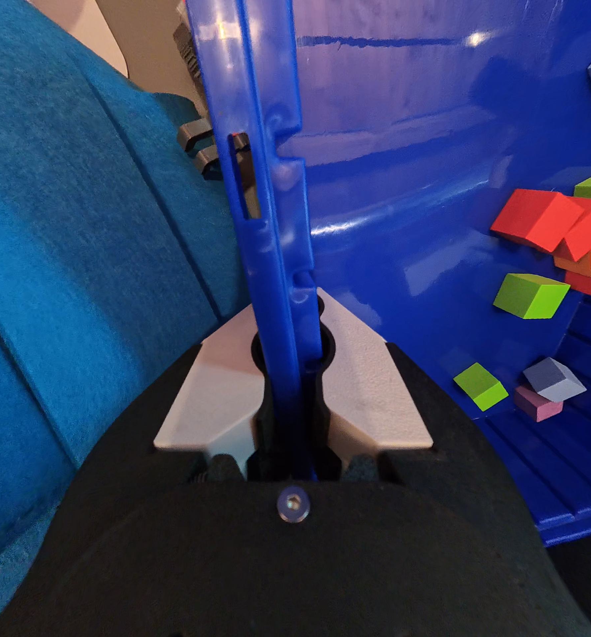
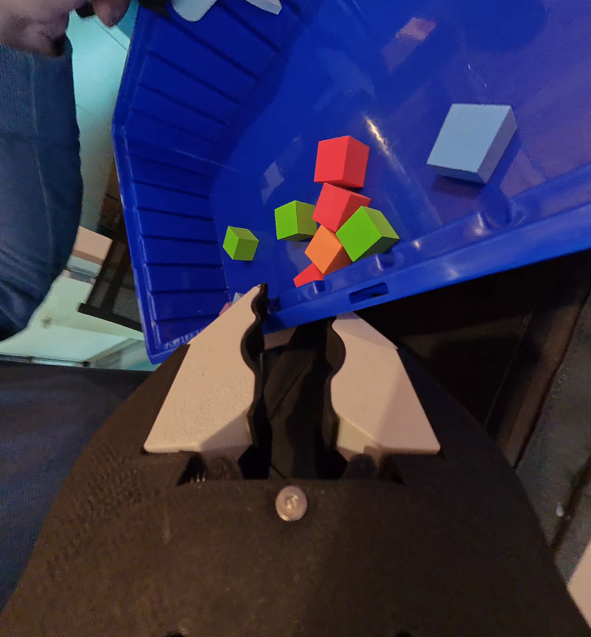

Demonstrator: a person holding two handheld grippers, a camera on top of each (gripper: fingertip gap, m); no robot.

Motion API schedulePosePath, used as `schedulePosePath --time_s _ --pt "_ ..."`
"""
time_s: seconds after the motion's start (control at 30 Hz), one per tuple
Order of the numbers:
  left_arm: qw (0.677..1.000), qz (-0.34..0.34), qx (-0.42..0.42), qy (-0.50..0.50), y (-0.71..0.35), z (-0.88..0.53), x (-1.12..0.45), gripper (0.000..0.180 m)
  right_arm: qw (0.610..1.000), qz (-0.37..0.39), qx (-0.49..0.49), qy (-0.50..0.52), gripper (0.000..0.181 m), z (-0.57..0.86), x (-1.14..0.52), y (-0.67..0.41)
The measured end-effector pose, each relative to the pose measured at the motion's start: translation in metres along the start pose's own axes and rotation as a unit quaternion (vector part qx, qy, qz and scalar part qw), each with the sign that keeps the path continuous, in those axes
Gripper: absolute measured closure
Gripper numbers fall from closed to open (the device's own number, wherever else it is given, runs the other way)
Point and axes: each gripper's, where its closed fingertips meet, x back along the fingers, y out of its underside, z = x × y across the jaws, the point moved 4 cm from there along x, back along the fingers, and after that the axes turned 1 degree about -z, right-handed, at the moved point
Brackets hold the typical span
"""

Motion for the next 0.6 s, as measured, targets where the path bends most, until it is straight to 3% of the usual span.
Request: schedulePosePath --time_s 0.13,0.17,0.2,0.37,0.43,0.5,0.6 --pt "1.000 -0.001 0.001 -0.001 -0.002 -0.002 0.001 0.164 0.999 0.029 -0.022 -0.013 0.147 0.000 -0.002 0.000" --pt "1.000 0.004 -0.001 -0.003 -0.001 -0.002 0.002 0.164 0.999 0.032 -0.036 -0.014 0.133 -0.001 -0.003 0.003" --pt "1.000 0.011 -0.004 -0.006 0.000 -0.002 0.004 0.164 0.998 0.027 -0.051 -0.010 0.107 -0.001 -0.005 0.009" --pt "1.000 0.027 0.000 -0.003 0.002 -0.001 0.004 0.164 0.999 0.020 -0.026 0.005 0.106 -0.015 0.019 0.030" --pt "1.000 0.021 -0.003 -0.004 0.001 -0.001 0.004 0.165 0.997 0.022 0.034 0.065 0.113 -0.016 0.046 0.025" --pt "1.000 0.012 -0.006 -0.004 -0.001 -0.001 0.001 0.165 0.977 0.035 0.158 0.137 0.121 -0.029 0.069 -0.005" --pt "1.000 -0.011 -0.004 0.000 -0.004 -0.002 -0.003 0.164 0.901 -0.029 0.352 0.251 0.131 -0.034 0.062 -0.058"
